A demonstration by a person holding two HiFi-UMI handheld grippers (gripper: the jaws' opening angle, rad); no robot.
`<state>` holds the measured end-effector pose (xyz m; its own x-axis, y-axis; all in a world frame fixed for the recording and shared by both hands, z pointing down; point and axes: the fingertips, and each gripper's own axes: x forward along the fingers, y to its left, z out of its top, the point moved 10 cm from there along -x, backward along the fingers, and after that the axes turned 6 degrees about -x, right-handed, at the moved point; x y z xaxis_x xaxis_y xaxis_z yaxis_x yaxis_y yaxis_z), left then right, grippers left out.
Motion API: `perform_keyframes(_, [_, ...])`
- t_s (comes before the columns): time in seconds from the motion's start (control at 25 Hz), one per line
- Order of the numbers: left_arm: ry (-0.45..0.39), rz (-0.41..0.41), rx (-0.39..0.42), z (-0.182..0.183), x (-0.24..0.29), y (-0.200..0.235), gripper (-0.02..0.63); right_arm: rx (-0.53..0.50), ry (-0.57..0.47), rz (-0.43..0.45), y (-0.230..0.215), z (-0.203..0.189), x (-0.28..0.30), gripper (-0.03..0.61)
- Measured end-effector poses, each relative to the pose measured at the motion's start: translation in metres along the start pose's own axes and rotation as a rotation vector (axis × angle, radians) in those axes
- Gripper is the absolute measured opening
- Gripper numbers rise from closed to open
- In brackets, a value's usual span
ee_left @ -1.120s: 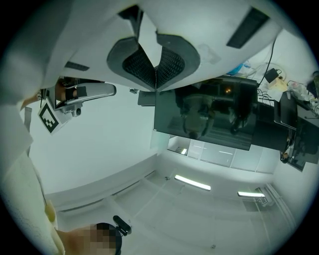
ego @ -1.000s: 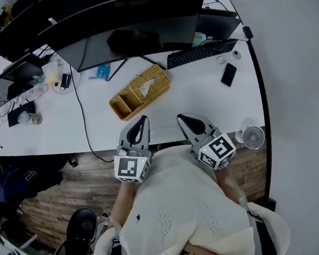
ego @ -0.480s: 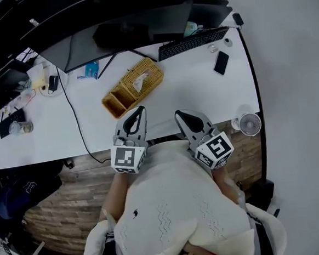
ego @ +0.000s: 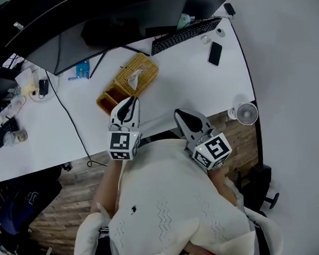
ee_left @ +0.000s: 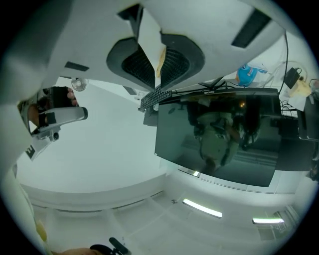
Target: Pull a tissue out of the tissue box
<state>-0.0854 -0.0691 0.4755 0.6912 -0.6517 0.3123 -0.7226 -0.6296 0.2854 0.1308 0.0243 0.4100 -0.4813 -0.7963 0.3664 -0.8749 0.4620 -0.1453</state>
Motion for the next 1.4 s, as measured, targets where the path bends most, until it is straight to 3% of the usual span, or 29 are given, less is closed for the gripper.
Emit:
perform_keyframes(0.12, [0.037,-0.005,0.021,-0.005,0.012,0.007,0.032,0.014,0.01,-0.034,0.002,-0.003,-0.003,0.002])
perform_keyframes(0.2, [0.081,-0.024,0.033,-0.009,0.021,0.012,0.113,0.022,0.019,-0.056,0.004,-0.004,-0.004,0.002])
perform_keyframes(0.28, [0.123,-0.032,0.051,-0.015,0.031,0.017,0.13,0.028,0.027,-0.073,0.006,-0.005,-0.004,0.002])
perform_keyframes(0.8, [0.324,0.043,0.109,-0.058,0.074,0.034,0.13,0.063,0.071,-0.16,0.017,-0.02,-0.013,0.002])
perform_keyframes(1.16, [0.383,0.113,0.135,-0.068,0.105,0.039,0.129,0.084,0.087,-0.19,0.015,-0.028,-0.016,0.002])
perform_keyframes(1.4, [0.418,0.183,0.147,-0.077,0.111,0.041,0.026,0.089,0.097,-0.201,0.015,-0.029,-0.015,0.002])
